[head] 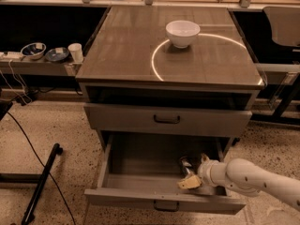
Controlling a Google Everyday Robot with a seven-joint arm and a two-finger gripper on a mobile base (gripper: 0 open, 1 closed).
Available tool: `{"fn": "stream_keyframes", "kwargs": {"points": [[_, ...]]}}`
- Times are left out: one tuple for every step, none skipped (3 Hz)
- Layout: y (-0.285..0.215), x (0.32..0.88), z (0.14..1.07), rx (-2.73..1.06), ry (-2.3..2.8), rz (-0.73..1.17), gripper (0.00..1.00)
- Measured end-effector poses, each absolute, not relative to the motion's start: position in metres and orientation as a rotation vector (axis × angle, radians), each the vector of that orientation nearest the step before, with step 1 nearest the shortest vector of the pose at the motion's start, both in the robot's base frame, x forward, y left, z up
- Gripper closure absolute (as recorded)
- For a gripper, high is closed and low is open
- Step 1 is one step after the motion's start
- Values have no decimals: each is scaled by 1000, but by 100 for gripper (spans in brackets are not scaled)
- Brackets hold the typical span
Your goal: Pick redbull can from middle drawer and place on counter
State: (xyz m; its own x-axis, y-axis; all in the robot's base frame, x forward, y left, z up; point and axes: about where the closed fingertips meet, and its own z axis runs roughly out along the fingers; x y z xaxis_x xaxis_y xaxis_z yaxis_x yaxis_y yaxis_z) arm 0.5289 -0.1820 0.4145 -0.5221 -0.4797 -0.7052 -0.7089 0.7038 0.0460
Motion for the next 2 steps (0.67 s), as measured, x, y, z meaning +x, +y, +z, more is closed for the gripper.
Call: {"fn": "stream_keyframes", "kwargs": {"points": [[-182,532,397,-887,2263,412,0],[-176,535,381,-891,2285,431,19]]}}
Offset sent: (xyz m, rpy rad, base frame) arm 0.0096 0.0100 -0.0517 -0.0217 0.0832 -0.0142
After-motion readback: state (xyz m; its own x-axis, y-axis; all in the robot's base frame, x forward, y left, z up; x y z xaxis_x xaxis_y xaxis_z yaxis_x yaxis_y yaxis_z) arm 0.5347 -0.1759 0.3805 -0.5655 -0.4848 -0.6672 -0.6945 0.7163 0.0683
